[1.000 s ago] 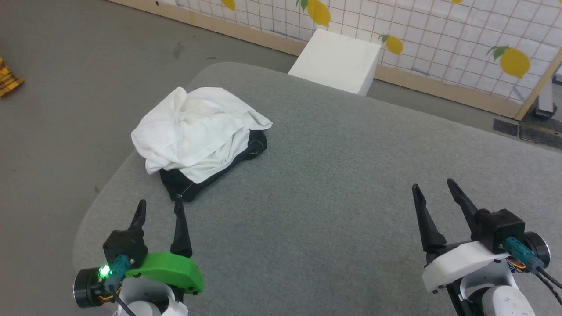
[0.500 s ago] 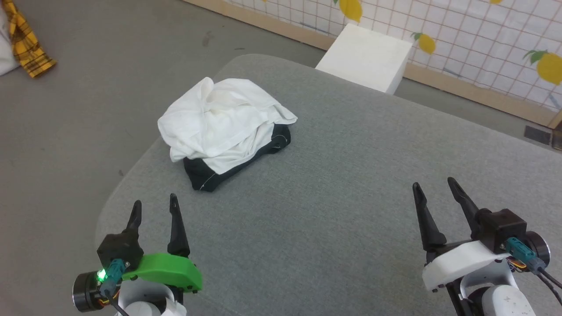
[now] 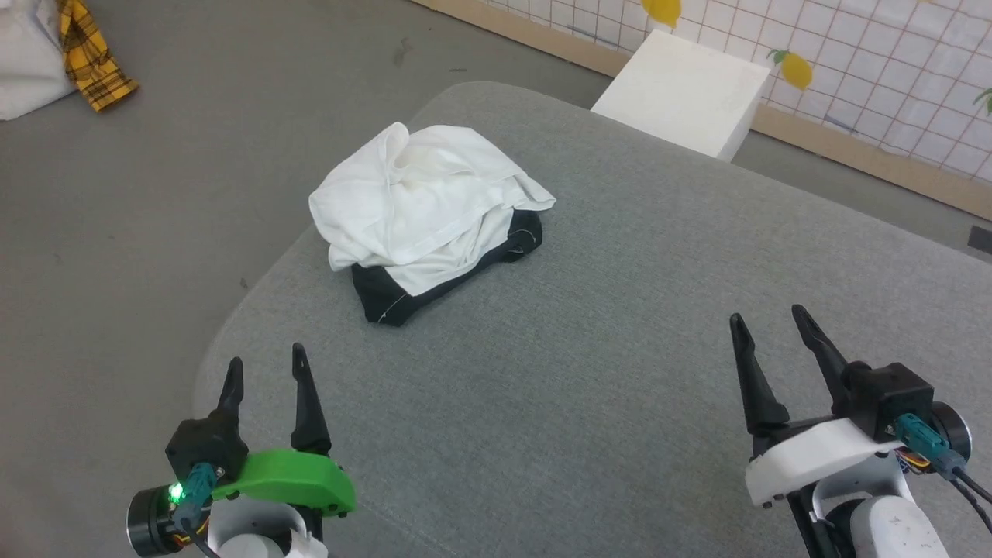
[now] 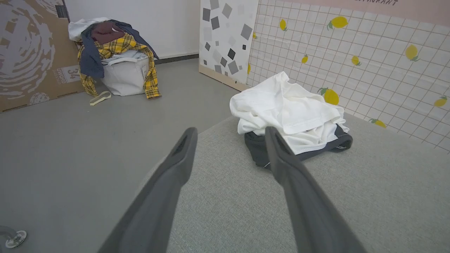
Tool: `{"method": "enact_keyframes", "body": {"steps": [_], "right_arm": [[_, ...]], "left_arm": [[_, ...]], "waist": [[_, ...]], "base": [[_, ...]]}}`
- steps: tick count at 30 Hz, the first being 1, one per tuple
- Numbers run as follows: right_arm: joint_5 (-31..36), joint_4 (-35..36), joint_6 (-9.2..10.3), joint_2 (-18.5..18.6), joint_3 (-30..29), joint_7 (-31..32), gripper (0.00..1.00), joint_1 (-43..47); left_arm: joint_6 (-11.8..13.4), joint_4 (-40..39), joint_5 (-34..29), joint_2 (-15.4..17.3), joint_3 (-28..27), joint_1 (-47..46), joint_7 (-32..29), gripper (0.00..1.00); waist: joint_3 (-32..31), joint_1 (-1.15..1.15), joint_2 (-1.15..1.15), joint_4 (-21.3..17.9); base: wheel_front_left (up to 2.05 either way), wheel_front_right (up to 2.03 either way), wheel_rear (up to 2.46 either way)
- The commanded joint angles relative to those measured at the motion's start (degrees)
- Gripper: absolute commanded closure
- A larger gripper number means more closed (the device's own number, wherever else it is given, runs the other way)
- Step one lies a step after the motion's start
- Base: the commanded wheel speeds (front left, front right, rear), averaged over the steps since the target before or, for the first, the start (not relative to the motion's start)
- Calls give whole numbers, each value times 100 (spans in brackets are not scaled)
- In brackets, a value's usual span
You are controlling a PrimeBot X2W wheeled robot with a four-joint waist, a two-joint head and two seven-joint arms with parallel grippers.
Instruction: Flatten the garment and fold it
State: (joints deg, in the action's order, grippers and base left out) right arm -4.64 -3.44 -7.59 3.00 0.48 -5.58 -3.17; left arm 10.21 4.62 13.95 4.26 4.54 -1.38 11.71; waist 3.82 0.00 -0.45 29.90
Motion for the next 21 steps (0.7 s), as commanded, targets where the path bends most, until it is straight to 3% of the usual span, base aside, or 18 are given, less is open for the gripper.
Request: {"method": "enact_keyframes", "body": {"steps": [1,12,21], "right_arm": [[-55,-32,8,-10,4,-58,0,-89],[-81,68,9,-11,111,-40,0,-295],[71,325,10,-13,121,2,0,-641]], "left_arm": [[54,23,103,50,22,-19,57,0],[19,3,576,110,-96,-324,88,0],[-92,237,1240,695,-509,-1882,-771,0]], "waist": [[14,0,35,46],[392,0,39,-110],[1404,0,42,-833]], "base": [[0,0,0],[0,0,0],[0,0,0]]}}
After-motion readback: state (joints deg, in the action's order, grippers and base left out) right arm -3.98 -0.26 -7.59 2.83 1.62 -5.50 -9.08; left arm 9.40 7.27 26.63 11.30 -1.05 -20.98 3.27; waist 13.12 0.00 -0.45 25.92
